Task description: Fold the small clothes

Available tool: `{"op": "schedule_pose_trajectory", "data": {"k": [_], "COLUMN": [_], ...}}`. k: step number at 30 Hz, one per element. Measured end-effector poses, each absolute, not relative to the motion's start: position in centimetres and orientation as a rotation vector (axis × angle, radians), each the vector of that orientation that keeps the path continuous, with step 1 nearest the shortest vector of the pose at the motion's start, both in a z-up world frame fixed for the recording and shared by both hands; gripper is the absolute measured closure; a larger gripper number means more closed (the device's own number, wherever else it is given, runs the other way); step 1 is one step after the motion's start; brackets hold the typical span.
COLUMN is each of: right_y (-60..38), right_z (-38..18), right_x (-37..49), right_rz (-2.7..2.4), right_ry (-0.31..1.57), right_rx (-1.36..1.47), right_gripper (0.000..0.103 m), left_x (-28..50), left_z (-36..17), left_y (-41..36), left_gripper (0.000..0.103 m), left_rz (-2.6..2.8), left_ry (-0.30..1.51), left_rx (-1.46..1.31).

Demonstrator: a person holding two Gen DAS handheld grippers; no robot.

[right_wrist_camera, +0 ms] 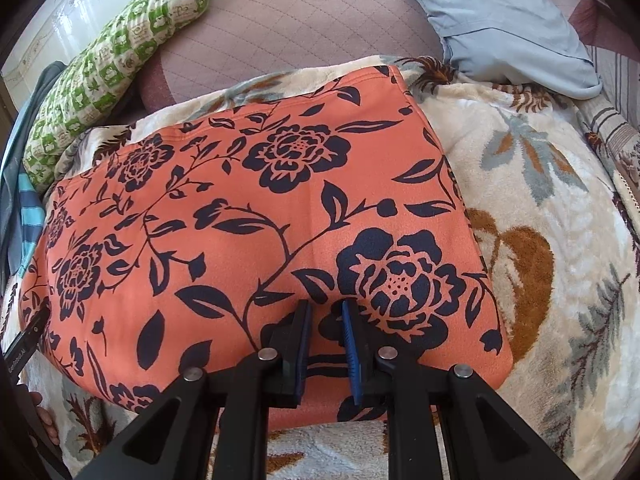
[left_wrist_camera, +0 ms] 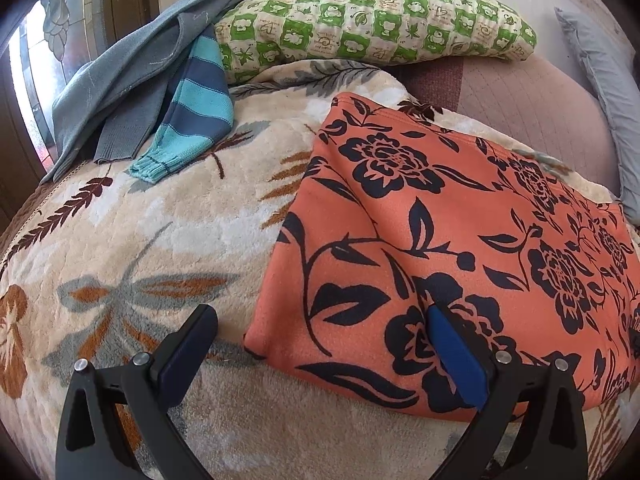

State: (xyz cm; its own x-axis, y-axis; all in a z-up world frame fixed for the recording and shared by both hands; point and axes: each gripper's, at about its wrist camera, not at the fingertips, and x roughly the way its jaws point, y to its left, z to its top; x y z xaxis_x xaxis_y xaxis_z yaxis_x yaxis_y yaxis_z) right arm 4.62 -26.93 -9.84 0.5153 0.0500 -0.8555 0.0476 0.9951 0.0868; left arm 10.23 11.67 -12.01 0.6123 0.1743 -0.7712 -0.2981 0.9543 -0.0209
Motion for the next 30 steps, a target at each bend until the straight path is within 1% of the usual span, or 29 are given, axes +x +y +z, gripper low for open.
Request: {"op": "schedule_pose_trajectory", "data": {"k": [7,13,18,23,27,30], "right_y": [-26.7,-26.4,-26.3,-27.1,-30.3,-31.8], "right_z": [-10.0,-9.8,-9.5,-8.3,-7.3,-9.0], "right_x": [4.5,4.4,4.5,4.4,4.2,4.8], "right_rz": [-0.012,-0.013,-0.02,-0.002,-0.055,-0.035], "right_ry": [1.015,1.009,1.017,1.002,0.972,1.063], "right_rx": [0.085,0.062,0.072,0.112,0.199,0.271], "right_gripper": [0.084,0.084,0.084,0.084,0.084,0.084], "left_x": [10.0,9.9,9.7,9.5,9.5,10.0], "left_z": [-11.8,-10.7,-9.2,-7.8,-9.1,-10.7], "left_y": [11.8,10.7,11.0,14.3,18.4,19.4], "left_gripper": [0.0,0.0,0.0,0.0,0.0,0.0], "left_rz": [0.271,0.281,0.276,0.32,0.363,0.316], "left_ry": [0.868,0.846,0.821,0.813,0.875,0.951], "left_rx": [-0.164,-0.078,-0.059,-0.114,-0.22,-0.293]}}
